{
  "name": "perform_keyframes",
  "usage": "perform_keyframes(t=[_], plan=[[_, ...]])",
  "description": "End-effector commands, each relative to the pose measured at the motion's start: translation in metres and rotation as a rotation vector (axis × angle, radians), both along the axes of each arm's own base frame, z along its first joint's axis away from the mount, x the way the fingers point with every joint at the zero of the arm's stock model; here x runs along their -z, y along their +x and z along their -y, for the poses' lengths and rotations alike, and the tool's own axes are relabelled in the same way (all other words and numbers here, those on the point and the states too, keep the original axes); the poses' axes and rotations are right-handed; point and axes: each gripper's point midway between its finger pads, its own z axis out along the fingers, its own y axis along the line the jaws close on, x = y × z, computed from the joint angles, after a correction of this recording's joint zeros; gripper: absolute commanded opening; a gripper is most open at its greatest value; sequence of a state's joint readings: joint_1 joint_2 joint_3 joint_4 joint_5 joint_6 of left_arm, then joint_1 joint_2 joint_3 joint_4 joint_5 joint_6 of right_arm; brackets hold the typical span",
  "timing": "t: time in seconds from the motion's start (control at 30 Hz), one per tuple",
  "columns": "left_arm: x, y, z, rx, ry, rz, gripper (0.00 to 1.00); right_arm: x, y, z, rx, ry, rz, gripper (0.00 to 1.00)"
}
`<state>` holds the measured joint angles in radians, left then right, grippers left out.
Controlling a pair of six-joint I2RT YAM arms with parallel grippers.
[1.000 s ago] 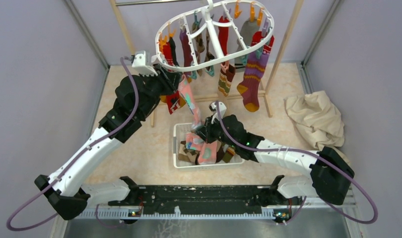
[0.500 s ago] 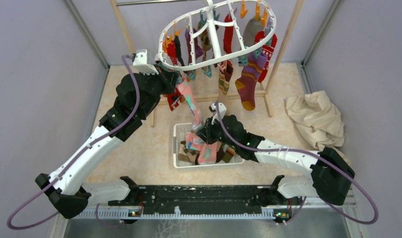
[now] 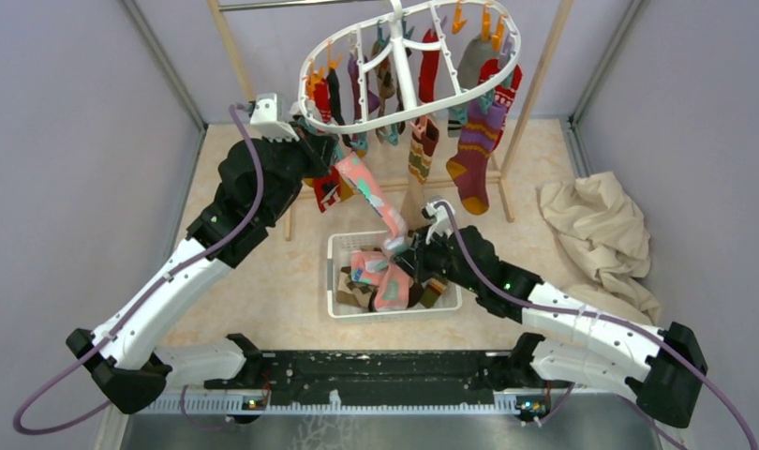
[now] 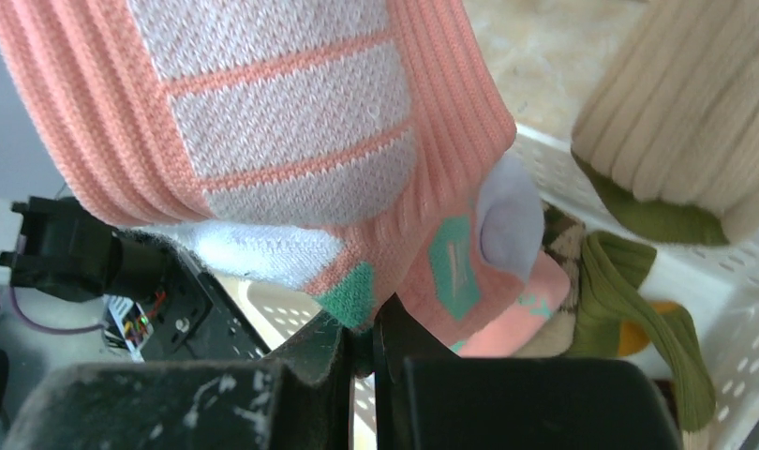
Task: Remove the socks clipped to the hanger
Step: Remove the sock from the hanger, then place the sock in the bin.
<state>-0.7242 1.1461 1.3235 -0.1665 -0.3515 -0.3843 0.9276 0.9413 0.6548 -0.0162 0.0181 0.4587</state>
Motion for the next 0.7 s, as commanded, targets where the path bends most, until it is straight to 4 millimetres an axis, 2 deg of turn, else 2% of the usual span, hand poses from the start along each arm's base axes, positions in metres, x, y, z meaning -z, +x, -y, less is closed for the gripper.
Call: perform_keyframes(t=[0.0, 0.23, 0.27, 0.4, 0.53, 0.67], plan=[[-0.006, -0.004, -0.004, -0.009, -0.002, 0.012, 0.08, 0.027, -0.013, 0.013, -0.006, -0.064, -0.041, 0.00], [-0.005, -0.004, -0.005, -0.011, -0.002, 0.012, 0.11, 0.059, -0.019, 0.018, -0.002, -0.096, -0.104, 0.00], [-0.006, -0.005, -0.004, -0.002, 0.000, 0.015, 0.24, 0.068, -0.020, 0.019, 0.002, -0.115, -0.120, 0.00], [-0.005, -0.008, -0.005, 0.008, -0.005, 0.018, 0.41, 0.078, -0.018, 0.020, 0.008, -0.151, -0.138, 0.00], [0.003, -0.010, -0.005, 0.012, -0.001, 0.003, 0.42, 0.085, -0.017, 0.016, 0.003, -0.166, -0.153, 0.00], [0.009, -0.013, -0.007, 0.013, 0.001, -0.008, 0.50, 0.087, -0.016, 0.011, -0.005, -0.167, -0.163, 0.00]])
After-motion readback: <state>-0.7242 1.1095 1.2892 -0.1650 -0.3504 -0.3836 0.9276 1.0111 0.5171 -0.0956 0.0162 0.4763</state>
